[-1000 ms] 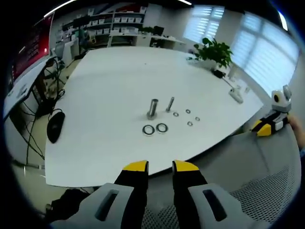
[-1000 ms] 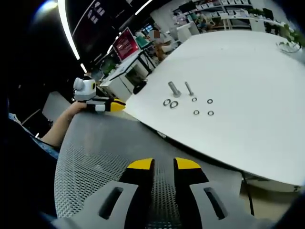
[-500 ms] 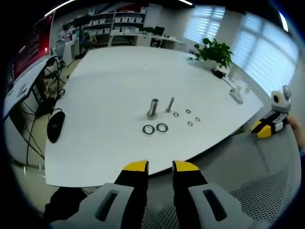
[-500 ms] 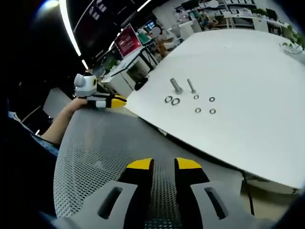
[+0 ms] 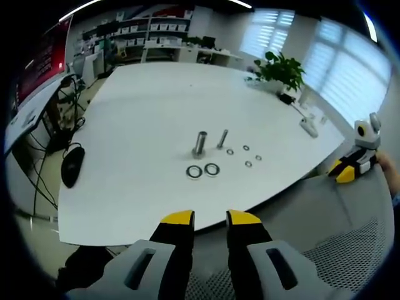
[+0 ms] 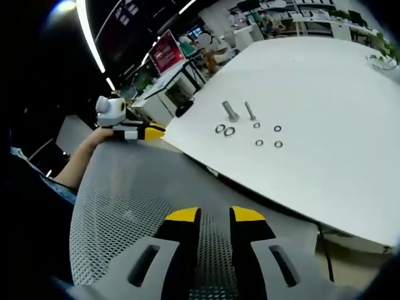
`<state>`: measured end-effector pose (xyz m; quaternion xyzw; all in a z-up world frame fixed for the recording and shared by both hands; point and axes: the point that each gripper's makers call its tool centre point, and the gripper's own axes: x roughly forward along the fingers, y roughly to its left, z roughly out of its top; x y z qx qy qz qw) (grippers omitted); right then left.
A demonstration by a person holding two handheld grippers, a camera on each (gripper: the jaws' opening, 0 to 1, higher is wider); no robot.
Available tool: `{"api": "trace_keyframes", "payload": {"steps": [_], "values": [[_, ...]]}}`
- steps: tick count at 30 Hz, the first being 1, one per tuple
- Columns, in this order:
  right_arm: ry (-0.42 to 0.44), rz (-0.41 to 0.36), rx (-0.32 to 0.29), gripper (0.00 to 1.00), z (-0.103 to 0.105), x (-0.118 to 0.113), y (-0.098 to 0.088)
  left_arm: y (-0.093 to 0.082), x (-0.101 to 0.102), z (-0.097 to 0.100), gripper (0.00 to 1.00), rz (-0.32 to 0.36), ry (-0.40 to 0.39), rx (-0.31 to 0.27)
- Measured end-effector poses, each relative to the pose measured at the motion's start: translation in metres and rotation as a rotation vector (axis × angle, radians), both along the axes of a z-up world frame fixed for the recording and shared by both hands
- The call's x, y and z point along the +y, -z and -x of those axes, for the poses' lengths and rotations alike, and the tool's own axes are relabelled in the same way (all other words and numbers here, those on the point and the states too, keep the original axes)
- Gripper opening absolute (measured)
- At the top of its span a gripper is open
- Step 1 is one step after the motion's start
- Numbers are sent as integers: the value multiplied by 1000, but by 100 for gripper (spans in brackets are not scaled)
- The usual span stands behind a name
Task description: Place the washer onto the threaded stud by aligning its center hole with the stud, sliding it down to the base, and recovering from edge contact or off-axis alignment until the washer reaches the visible bottom stop.
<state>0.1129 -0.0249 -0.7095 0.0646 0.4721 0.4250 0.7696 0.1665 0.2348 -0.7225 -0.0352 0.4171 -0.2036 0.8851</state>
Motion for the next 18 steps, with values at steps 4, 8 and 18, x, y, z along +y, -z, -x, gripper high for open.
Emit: {"api": "trace_keyframes", "payload": {"steps": [4, 8, 18], "values": [[-26, -5, -9, 19, 2, 4, -1, 0, 0, 0, 18, 2, -1, -2], [-25, 14, -19, 18, 1, 4, 0, 0, 0, -1, 18, 1, 1, -1], [-44, 31, -26, 17, 1, 4, 2, -1, 0, -1, 19, 5, -6, -5]]}}
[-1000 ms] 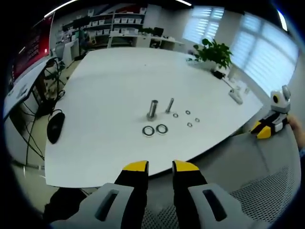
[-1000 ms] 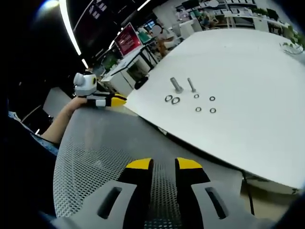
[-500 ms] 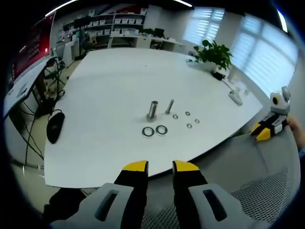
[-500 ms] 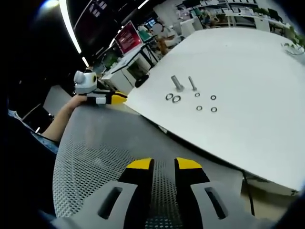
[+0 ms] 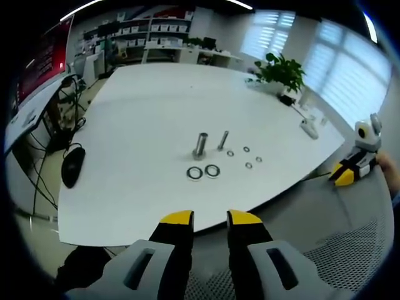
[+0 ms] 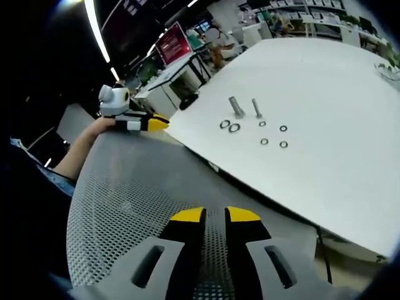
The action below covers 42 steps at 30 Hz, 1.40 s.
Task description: Place the washer onto the threaded stud by aligning its center hole with the stud, sliding it down to the base, and recovering from edge contact or off-axis alignment until the washer reaches the visible bottom stop.
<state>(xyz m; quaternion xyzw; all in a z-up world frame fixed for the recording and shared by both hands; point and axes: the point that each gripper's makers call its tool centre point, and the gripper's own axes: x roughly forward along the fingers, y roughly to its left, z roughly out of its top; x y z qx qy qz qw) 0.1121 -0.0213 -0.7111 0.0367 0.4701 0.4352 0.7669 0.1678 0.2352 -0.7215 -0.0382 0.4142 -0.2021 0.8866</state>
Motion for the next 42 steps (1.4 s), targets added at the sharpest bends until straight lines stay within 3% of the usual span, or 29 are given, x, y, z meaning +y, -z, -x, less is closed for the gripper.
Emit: {"api": "trace_keyframes", "payload": {"steps": [12, 16, 19, 20, 22, 27, 33, 42], "values": [[-55, 80, 8, 17, 2, -1, 6, -2, -2, -1, 19, 6, 9, -13], [-138, 105, -10, 17, 2, -5, 1, -2, -2, -1, 19, 4, 16, -15], [-211, 178, -30, 17, -3, -13, 1, -4, -2, -2, 19, 8, 13, -23], [-287, 205, -72, 17, -6, -13, 0, -4, -2, -3, 19, 9, 12, -25], [-338, 218, -137, 17, -15, -9, -5, -4, -2, -3, 19, 9, 11, -28], [-400, 202, -133, 17, -31, 5, -11, -4, -3, -1, 19, 5, 20, -23], [-509, 330, -180, 18, -65, 4, 6, -2, -1, -3, 19, 3, 9, -15], [-566, 445, -216, 18, -112, 13, 39, 1, 0, -1, 18, -13, 20, -1]]}}
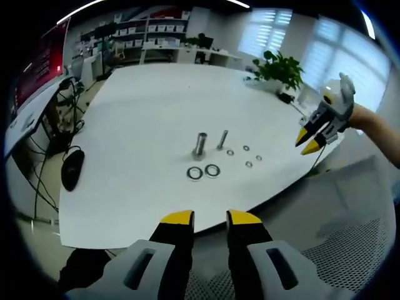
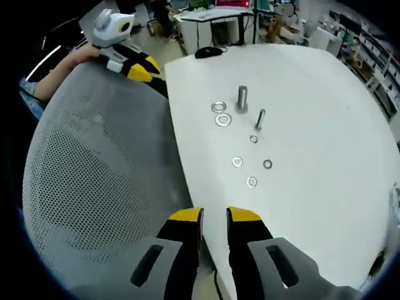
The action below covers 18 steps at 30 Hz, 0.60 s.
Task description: Place the washer onto the threaded stud by aligning its center hole with the stud, sliding it down to the base, and recovering from edge contact or off-axis alignment until the washer reaches the visible bottom stop.
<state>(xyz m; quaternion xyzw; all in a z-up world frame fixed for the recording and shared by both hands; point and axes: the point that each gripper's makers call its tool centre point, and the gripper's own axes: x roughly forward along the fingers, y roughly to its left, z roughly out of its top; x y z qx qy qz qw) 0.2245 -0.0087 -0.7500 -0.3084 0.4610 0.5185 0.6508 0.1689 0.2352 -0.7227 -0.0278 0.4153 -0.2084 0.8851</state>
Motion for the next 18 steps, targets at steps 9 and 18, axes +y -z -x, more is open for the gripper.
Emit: {"api": "trace_keyframes", "payload": {"steps": [9, 18], "values": [[-27, 99, -16, 18, -36, 8, 41, -5, 5, -6, 22, 15, -46, -31], [-100, 175, -6, 18, -49, 12, 77, -1, 7, -6, 18, 1, -52, -13]]}}
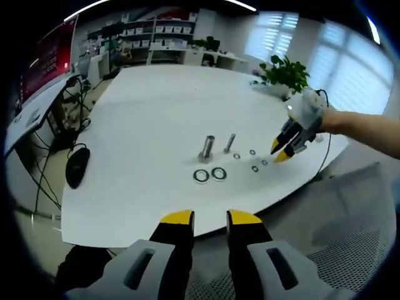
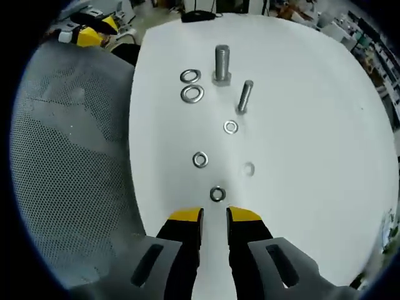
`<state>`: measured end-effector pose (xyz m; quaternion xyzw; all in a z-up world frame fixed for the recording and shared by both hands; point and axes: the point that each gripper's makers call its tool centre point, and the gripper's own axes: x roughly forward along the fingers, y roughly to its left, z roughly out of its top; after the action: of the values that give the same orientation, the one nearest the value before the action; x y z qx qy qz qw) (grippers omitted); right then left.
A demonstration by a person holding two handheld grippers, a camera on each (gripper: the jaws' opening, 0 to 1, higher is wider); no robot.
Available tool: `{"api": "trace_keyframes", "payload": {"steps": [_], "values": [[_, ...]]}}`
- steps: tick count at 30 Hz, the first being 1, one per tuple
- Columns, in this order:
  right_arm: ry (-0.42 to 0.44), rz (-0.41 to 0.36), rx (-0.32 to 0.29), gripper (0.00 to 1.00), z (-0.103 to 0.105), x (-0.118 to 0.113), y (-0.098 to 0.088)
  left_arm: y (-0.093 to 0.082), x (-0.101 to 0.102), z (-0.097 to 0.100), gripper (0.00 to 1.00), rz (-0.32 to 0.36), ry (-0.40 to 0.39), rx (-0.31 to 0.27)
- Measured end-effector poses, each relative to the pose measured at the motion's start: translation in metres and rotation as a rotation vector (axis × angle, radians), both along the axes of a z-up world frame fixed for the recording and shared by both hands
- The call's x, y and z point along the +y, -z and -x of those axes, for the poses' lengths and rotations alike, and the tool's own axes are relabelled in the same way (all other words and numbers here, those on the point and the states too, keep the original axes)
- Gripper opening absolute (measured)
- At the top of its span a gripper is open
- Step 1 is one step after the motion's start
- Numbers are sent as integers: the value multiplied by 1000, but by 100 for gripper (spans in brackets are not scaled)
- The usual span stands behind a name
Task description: Place the washer onto the threaded stud by aligning its center hole with the stud, sliding it down to the base, and recovering from edge contact or off-axis alignment until the washer reaches the visible bottom stop.
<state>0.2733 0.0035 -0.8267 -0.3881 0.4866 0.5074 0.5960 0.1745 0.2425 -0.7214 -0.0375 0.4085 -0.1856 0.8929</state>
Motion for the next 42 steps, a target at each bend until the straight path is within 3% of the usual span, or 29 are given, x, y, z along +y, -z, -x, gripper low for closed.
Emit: {"api": "trace_keyframes", "payload": {"steps": [2, 6, 14, 16, 17, 20, 21, 25, 31, 32, 33, 34, 35, 38, 42], "values": [[-27, 24, 0, 18, 0, -1, 8, -4, -1, -3, 18, 6, 3, -28], [-55, 37, -4, 18, -2, 2, 16, -3, 1, -3, 18, 2, -6, -22], [-111, 74, -30, 17, -8, 6, 17, -3, 1, -4, 18, -3, -7, -27], [-169, 102, -57, 18, -7, 6, 17, -3, 1, -4, 18, -4, -6, -24], [-137, 92, -67, 17, -4, 6, 17, -3, 1, -4, 18, -7, -4, -23], [-161, 94, -51, 17, -7, 6, 18, -2, 1, -3, 18, -10, 0, -17], [-93, 132, -28, 17, -6, 5, 18, -1, 1, -3, 18, -11, 1, -15], [-208, 161, -50, 17, -5, 6, 19, -2, 2, -3, 18, -10, -2, -15], [-139, 136, -37, 13, -8, 5, 17, -1, 2, -3, 18, -12, -2, -15], [-142, 114, -59, 4, -11, 5, 18, -1, 2, -3, 18, -12, -2, -16], [-145, 117, -39, 3, -8, 2, 19, -2, 2, -3, 18, -11, -1, -16], [-141, 101, -46, 3, -11, 4, 19, -1, 2, -3, 18, -12, 0, -15], [-96, 95, -14, 3, -8, 3, 21, -1, 2, -3, 18, -14, 0, -14], [-69, 86, 17, 5, -6, 4, 23, -1, 2, -3, 18, -13, -1, -14], [-49, -3, -4, 14, -9, 25, 12, -1, 2, -3, 17, -16, 0, -14]]}}
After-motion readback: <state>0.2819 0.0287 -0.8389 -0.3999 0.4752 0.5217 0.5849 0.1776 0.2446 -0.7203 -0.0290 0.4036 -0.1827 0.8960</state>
